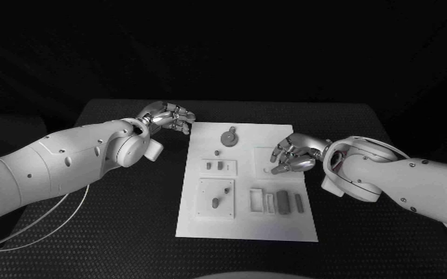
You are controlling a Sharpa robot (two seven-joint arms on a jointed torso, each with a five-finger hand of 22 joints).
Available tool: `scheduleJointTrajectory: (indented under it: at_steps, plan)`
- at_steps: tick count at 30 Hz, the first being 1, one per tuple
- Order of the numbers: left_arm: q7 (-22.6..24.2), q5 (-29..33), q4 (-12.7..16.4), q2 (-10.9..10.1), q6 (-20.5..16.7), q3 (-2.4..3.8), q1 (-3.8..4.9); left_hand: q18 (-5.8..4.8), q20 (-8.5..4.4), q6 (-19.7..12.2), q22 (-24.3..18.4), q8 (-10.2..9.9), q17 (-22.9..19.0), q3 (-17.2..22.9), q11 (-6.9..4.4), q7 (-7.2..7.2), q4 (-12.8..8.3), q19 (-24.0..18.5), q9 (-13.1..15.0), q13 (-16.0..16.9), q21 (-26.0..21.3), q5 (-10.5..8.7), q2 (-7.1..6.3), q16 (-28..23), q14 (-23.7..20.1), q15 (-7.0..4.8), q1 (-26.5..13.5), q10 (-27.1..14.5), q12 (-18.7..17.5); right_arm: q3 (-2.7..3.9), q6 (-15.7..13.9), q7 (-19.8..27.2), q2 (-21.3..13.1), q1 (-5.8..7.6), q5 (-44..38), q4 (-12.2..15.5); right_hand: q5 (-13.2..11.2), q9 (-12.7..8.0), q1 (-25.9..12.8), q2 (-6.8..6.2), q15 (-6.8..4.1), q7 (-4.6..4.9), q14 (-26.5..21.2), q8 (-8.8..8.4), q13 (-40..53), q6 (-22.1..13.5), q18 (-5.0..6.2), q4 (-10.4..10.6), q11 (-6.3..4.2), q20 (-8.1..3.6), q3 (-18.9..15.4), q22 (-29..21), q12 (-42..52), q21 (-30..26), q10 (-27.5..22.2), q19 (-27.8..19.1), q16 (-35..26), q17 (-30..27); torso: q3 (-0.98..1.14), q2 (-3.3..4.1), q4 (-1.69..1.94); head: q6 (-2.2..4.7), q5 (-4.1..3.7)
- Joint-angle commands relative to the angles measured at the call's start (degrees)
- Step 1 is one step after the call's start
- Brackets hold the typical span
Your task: Assemble the parts on the task board
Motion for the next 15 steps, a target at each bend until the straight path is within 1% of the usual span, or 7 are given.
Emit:
scheduleJointTrajectory:
  at_steps: [1, 2, 3, 4, 6, 8, 15]
  plan:
    - [0.9, 0.47, -0.14, 0.26, 0.35, 0.03, 0.04, 0.62, 0.05, -0.16, 0.07, 0.28, 0.1, 0.0, 0.07, -0.04, 0.37, 0.32, -0.03, -0.06, -0.39, -0.13, 0.08, -0.39, 0.04, 0.21, -0.66, 0.13, 0.27, -0.22, 7.92, -8.9, -0.92, -0.06, 4.62, 1.18, 0.79, 4.81, -10.01, 0.3, -7.92, -5.26, 3.22, 3.72, 38.0, 2.22, -0.6, 5.03, -6.84, -7.42, -3.42, -0.44, 42.01, 2.62, -12.4, 8.88, 16.27, 10.5, 0.2, -0.08, -0.28, -0.03, -0.18]
    - [0.91, 0.47, -0.22, 0.29, 0.34, 0.03, 0.04, 0.62, 0.05, -0.16, 0.07, 0.29, 0.11, 0.0, 0.07, -0.04, 0.37, 0.32, -0.03, -0.06, -0.39, -0.13, 0.09, -0.4, 0.05, 0.21, -0.67, 0.13, 0.28, -0.37, 8.93, -10.87, -1.17, -0.09, 5.49, 1.48, 0.74, 5.79, -7.8, 2.88, -6.18, -3.76, 2.11, 5.18, 38.59, 4.37, -0.94, 4.34, -7.1, -7.21, -1.35, -0.43, 42.83, 2.07, -12.48, 7.68, 14.8, 9.94, 0.25, -0.1, -0.33, -0.06, -0.2]
    - [0.9, 0.47, -0.22, 0.3, 0.37, 0.03, 0.04, 0.62, 0.05, -0.15, 0.07, 0.29, 0.11, 0.0, 0.07, -0.04, 0.37, 0.32, -0.03, -0.06, -0.39, -0.13, 0.09, -0.4, 0.05, 0.21, -0.67, 0.14, 0.28, -0.41, 9.67, -12.37, -1.25, -0.1, 6.09, 1.62, 0.4, 6.04, -8.24, 2.57, -6.18, -3.33, 1.97, 5.12, 38.81, 4.1, -1.2, 4.51, -6.15, -6.82, -1.43, -0.25, 43.2, 2.08, -12.43, 7.44, 14.3, 9.78, 0.29, -0.13, -0.38, -0.11, -0.21]
    - [0.89, 0.47, -0.19, 0.29, 0.37, 0.03, 0.04, 0.62, 0.05, -0.15, 0.07, 0.29, 0.12, 0.0, 0.07, -0.04, 0.38, 0.32, -0.03, -0.06, -0.39, -0.13, 0.09, -0.4, 0.05, 0.21, -0.68, 0.14, 0.28, -0.49, 9.79, -14.67, -1.37, -0.12, 7.19, 1.91, 0.23, 6.95, -8.97, 2.57, -5.48, -2.73, 2.48, 5.11, 39.31, 3.63, -1.23, 4.81, -5.41, -6.24, -1.05, 0.3, 44.06, 2.27, -12.54, 7.2, 13.63, 9.97, 0.25, -0.12, -0.3, -0.16, -0.26]
    - [0.9, 0.47, -0.19, 0.26, 0.39, 0.02, 0.04, 0.62, 0.05, -0.15, 0.07, 0.29, 0.12, -0.01, 0.06, -0.04, 0.38, 0.32, -0.03, -0.06, -0.39, -0.13, 0.1, -0.41, 0.05, 0.21, -0.68, 0.14, 0.28, -1.0, 10.63, -17.23, -1.73, -0.16, 8.11, 2.63, 0.16, 7.5, -10.41, 2.59, -5.27, -2.51, 3.03, 4.84, 39.45, 3.08, -1.03, 5.38, -5.19, -5.96, -1.17, 0.66, 44.39, 2.39, -12.72, 7.13, 13.5, 10.51, 0.3, -0.15, -0.36, -0.19, -0.16]
    - [0.89, 0.47, -0.19, 0.24, 0.39, 0.02, 0.04, 0.62, 0.05, -0.15, 0.08, 0.3, 0.13, -0.01, 0.06, -0.05, 0.39, 0.33, -0.03, -0.06, -0.4, -0.13, 0.1, -0.42, 0.05, 0.21, -0.68, 0.14, 0.28, -1.1, 10.33, -18.51, -1.96, -0.18, 7.85, 3.19, 0.16, 8.02, -11.89, 2.9, -5.17, -2.45, 3.56, 4.57, 39.54, 2.76, -0.7, 5.31, -5.08, -5.74, -1.48, 0.98, 44.79, 2.51, -12.69, 7.11, 13.48, 11.17, 0.26, -0.15, -0.28, -0.33, -0.25]
    - [0.79, 0.47, -0.05, 0.12, 0.54, 0.02, 0.04, 0.61, 0.06, -0.14, 0.08, 0.31, 0.15, -0.02, 0.06, -0.05, 0.4, 0.32, -0.03, -0.07, -0.41, -0.13, 0.1, -0.44, 0.05, 0.21, -0.71, 0.15, 0.28, -1.23, 10.77, -20.23, -2.25, -0.22, 4.57, 3.1, 0.2, 9.1, -15.23, 2.21, -5.26, -2.54, 4.75, 4.09, 39.48, 3.13, -0.54, 5.92, -5.22, -5.61, -1.03, 1.2, 45.44, 2.73, -12.44, 7.33, 13.46, 12.93, 0.02, -0.06, -0.06, -0.56, -0.76]
